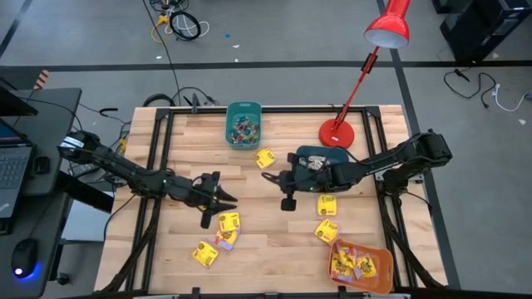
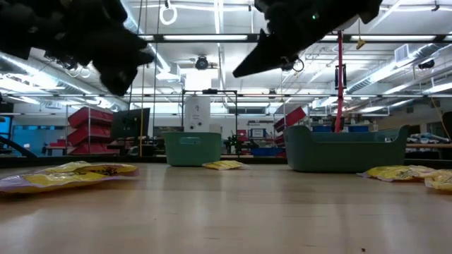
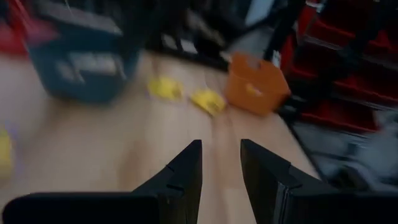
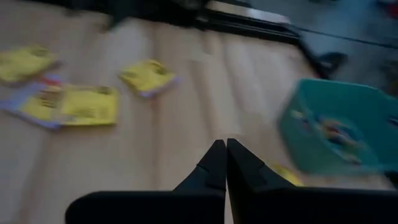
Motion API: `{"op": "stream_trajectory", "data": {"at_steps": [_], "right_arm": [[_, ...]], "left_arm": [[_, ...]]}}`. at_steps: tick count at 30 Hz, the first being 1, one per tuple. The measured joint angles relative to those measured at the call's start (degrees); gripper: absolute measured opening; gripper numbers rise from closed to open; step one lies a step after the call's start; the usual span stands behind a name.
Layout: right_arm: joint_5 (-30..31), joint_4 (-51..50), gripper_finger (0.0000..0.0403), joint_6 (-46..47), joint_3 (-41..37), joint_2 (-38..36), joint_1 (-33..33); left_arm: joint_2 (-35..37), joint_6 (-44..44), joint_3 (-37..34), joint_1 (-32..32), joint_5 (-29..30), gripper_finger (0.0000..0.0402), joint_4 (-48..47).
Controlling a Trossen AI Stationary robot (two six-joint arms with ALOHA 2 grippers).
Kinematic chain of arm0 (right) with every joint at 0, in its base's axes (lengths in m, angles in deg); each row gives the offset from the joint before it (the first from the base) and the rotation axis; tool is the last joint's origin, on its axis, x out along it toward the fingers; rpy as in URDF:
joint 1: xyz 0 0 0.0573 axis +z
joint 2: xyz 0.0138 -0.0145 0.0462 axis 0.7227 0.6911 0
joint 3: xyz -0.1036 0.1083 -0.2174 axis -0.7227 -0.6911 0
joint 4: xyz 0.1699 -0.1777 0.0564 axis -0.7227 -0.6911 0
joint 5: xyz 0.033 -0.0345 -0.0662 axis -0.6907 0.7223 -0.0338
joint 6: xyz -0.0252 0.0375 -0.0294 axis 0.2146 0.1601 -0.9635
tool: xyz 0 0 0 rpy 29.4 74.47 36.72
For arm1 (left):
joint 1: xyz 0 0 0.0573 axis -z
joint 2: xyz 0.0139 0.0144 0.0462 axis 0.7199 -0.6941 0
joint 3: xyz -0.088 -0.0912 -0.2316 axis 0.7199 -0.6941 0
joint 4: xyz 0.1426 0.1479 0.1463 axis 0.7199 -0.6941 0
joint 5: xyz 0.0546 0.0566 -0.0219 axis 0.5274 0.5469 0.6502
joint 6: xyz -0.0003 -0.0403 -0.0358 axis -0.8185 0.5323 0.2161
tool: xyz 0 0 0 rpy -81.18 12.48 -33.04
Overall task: Sort candy
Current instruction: Put the yellow candy bag into the orange bin
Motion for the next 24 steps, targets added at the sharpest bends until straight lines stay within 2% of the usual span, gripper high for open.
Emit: {"op": "stream_trajectory", "data": {"at_steps": [3, 7, 12, 13, 16, 20, 24], "right_arm": [[3.57, -3.14, 0.0, 1.71, 0.0, 0.0, -0.51], [1.96, -5.63, 0.0, 4.22, 0.45, 0.0, -2.71], [-5.19, -5.41, 0.0, 1.76, 1.25, -0.15, -4.87], [-6.04, -6.3, 0.0, 1.17, 1.25, -0.52, -4.79], [-4.83, -8.4, 0.0, 1.9, 1.31, -0.83, -4.34], [-2.71, -8.7, 0.0, 3.27, 1.25, 0.27, -5.29], [-1.36, -1.62, 0.0, 2.39, 1.27, 2.56, -6.78]], "left_arm": [[0.04, 7.69, 0.0, 0.0, -3.44, 0.0113, -5.32], [0.06, 12.1, 0.0, -0.09, -2.76, 0.0113, -13.39], [0.06, 9.33, 0.0, -1.51, 4.18, 0.0113, -11.51], [0.28, 9.33, 0.01, -1.67, 3.91, 0.0113, -11.01], [1.37, 9.32, 0.03, -1.2, -2.01, 0.0113, -12.93], [1.96, 7.05, 0.04, -0.85, -7.01, 0.0113, -22.29], [1.99, 3.71, 0.0, -2.25, -6.39, 0.0113, -27.07]]}}
